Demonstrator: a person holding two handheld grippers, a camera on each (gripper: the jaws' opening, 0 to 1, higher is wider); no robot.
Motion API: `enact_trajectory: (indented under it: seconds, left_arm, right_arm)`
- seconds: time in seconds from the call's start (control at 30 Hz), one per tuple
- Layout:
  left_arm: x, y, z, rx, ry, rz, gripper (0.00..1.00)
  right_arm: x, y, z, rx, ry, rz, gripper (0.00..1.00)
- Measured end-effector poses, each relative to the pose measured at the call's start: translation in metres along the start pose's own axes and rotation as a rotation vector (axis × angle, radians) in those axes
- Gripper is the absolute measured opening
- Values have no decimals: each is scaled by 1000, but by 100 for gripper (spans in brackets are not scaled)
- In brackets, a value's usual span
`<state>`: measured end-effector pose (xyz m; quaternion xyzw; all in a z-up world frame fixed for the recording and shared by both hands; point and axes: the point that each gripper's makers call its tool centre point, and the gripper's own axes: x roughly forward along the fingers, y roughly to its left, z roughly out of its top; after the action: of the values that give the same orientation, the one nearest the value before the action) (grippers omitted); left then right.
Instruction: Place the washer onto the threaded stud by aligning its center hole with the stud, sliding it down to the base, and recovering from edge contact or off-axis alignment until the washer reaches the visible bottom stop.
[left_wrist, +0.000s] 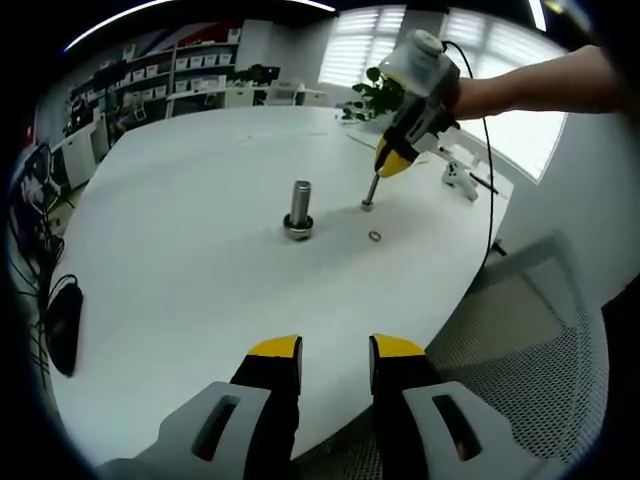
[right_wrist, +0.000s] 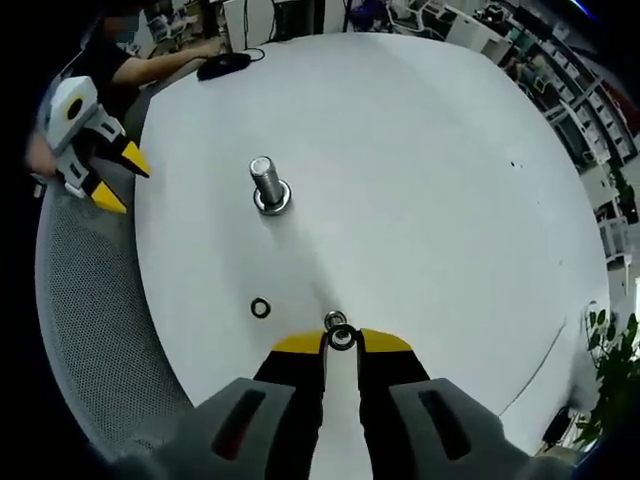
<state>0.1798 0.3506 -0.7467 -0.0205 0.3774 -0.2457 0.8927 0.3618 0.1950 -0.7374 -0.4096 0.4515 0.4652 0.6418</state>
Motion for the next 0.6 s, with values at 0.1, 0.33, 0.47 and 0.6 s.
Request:
enact_trajectory:
  seconds: [0.1, 0.33, 0.47, 0.6]
  left_arm:
    - [0, 0, 0, -3, -2, 0, 25]
    - [0, 1, 0, -5, 1, 3, 25]
    - [0, 2, -1, -6, 3, 5, 25]
    - [1, 2, -2, -7, 10, 7, 25]
  right_arm:
    - [2, 0, 1, 7, -3, 11, 13]
    - [12, 0, -1, -15, 18, 21, 13]
    - [18, -1, -1, -27, 29, 28, 13]
    - [23, -4, -1, -32, 44, 41, 14]
